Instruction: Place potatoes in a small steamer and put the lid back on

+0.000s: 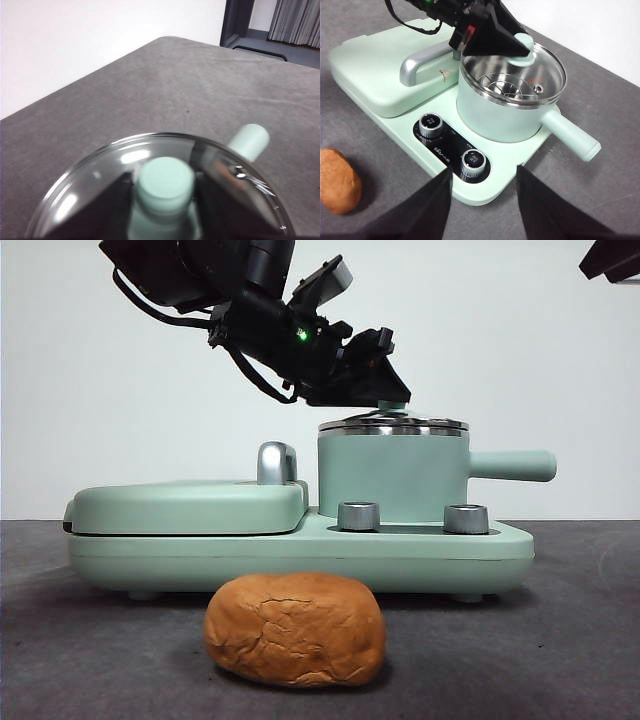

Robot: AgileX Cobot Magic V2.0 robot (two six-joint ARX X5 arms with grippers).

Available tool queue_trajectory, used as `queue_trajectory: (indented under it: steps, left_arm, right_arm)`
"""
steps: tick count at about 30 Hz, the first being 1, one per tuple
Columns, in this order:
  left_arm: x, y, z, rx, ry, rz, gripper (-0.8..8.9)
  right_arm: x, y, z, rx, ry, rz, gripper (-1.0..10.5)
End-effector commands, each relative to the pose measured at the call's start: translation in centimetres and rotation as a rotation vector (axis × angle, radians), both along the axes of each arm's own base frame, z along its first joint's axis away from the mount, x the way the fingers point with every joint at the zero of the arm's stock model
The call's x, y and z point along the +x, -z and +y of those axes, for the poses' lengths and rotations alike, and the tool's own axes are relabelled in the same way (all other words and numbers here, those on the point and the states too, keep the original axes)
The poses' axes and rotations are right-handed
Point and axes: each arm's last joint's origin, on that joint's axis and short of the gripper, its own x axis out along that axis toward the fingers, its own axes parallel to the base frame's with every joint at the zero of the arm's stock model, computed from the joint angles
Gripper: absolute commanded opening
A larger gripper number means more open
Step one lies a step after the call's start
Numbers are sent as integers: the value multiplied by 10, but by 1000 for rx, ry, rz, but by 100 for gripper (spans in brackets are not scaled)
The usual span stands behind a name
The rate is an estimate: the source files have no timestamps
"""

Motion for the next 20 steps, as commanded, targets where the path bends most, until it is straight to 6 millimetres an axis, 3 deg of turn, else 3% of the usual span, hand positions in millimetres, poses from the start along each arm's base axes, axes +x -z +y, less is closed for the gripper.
queue_trajectory:
  steps: [1, 11, 20]
  left_arm:
    - [4, -1, -6, -7, 3, -25, 6]
    - [4, -1, -6, -6, 3, -22, 6]
    - [-5, -27, 0, -36, 3, -67, 6]
  right_arm:
    - [0, -6, 1, 20, 3, -11, 203]
    - [0, -6, 1, 20, 3, -11, 203]
    - [0, -6, 1, 20, 3, -10, 203]
